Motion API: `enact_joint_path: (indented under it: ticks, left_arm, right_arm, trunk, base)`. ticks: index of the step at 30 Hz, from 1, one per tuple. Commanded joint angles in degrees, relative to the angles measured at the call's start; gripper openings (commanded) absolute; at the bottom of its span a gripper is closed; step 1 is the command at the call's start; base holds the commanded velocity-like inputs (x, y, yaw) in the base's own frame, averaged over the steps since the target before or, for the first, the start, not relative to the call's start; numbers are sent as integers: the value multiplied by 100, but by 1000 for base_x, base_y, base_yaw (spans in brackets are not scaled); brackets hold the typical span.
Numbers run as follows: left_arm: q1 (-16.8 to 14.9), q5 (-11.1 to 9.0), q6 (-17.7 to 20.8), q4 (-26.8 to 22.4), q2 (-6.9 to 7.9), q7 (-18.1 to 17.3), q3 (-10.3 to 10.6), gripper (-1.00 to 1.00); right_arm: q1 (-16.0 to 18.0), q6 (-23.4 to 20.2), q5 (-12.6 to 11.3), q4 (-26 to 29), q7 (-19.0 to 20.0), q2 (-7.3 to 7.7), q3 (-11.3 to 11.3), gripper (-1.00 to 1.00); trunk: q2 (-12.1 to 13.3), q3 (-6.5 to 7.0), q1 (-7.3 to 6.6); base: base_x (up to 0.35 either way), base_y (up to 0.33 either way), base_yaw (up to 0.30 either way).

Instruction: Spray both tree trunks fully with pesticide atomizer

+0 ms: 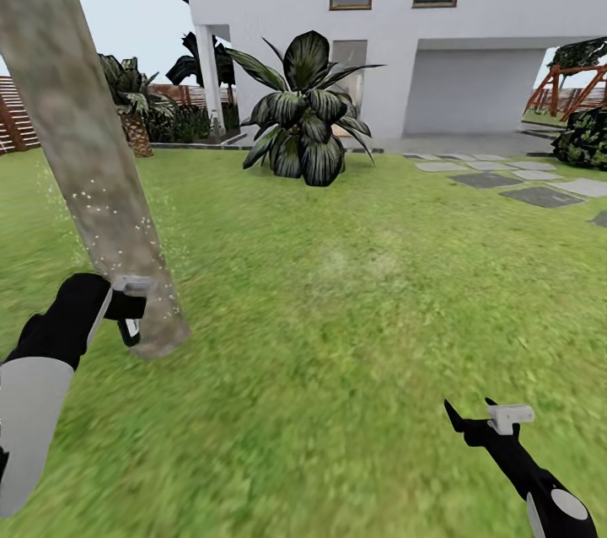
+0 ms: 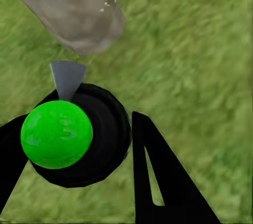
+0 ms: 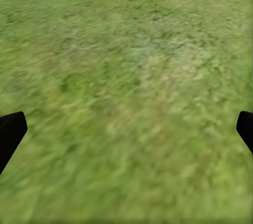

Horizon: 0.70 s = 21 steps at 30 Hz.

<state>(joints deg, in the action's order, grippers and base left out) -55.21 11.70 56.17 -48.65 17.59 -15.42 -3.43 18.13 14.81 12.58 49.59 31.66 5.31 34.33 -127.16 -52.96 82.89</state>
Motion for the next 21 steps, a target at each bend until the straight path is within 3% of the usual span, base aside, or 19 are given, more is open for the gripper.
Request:
enact_joint_path:
  ticks: [1,5,7,10,13,16,21]
  left_arm:
    - [4,57,16,57,-2,-57,-18,-100]
    - [-33,68,28,120,4,-56,-370,-100]
    - [-88,85,53,141,27,-42,-443,-100]
    - [-713,90,103,171,57,415,-472,-100]
    - [-979,89,153,171,48,636,-453,-100]
    - [-957,95,124,167,50,676,-454,-100]
    - [-556,50,89,85,8,694,-472,-100]
  right_arm:
    - [7,39,60,-2,25,-3,24,100]
    - [7,39,60,-2,27,-3,28,100]
    - [7,39,60,-2,26,-3,26,100]
    - [7,39,60,0,28,-3,29,100]
    - [7,39,60,5,28,-3,30,100]
    - [7,39,60,2,28,-3,30,100]
    - [7,39,60,0,25,-3,30,100]
  trunk:
    - [-3,-5,-1]
    - [-3,-5,-1]
    - [-3,-5,-1]
    - [-3,-5,-1]
    - [-3,-5,-1]
    - [-3,-5,-1]
    - [-3,-5,-1]
  base:
    - [0,-4,0]
    - [0,-1,0]
    - [0,0,0]
    - [0,0,0]
    - [0,0,0]
    - [0,0,0]
    - [0,-97,0]
